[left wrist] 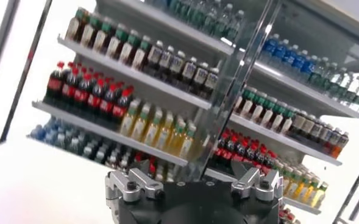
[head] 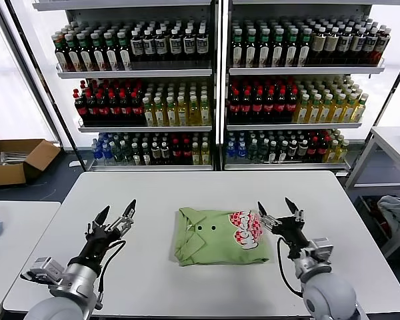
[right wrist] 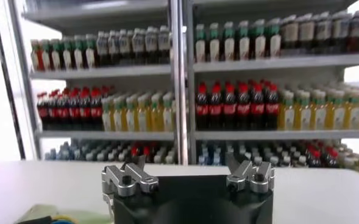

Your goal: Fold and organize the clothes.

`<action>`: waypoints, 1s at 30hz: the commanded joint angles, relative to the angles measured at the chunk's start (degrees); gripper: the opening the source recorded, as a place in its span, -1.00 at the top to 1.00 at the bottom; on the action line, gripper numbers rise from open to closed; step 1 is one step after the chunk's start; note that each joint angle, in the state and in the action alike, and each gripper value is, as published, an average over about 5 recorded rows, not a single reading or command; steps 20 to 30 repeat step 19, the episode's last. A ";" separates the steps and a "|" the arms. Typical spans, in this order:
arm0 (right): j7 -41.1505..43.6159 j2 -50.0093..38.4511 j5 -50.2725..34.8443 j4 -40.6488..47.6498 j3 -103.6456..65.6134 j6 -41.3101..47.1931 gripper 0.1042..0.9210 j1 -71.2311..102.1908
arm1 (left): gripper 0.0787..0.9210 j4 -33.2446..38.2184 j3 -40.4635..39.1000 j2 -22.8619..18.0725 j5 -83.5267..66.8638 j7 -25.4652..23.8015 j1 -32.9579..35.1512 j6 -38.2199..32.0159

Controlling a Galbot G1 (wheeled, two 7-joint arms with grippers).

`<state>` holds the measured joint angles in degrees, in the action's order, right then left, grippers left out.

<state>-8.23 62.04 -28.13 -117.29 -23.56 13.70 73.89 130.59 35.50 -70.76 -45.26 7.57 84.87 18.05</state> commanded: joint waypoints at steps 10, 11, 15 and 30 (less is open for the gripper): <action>14.69 5.81 5.26 -6.34 -17.08 -19.26 -0.76 27.20 | -0.77 -3.20 10.85 -11.80 31.58 -20.84 8.76 -11.60; 14.98 5.95 5.27 -6.62 -17.30 -19.52 -0.76 27.95 | -0.77 -3.34 11.23 -12.22 31.98 -21.46 8.82 -12.13; 16.56 6.27 5.27 -7.57 -17.89 -20.48 -0.76 30.27 | -0.77 -3.19 12.44 -13.58 31.51 -22.96 8.88 -13.10; 17.49 6.62 5.58 -8.13 -17.82 -20.90 -0.76 31.22 | -0.77 -2.58 12.77 -14.25 31.50 -23.71 9.12 -13.56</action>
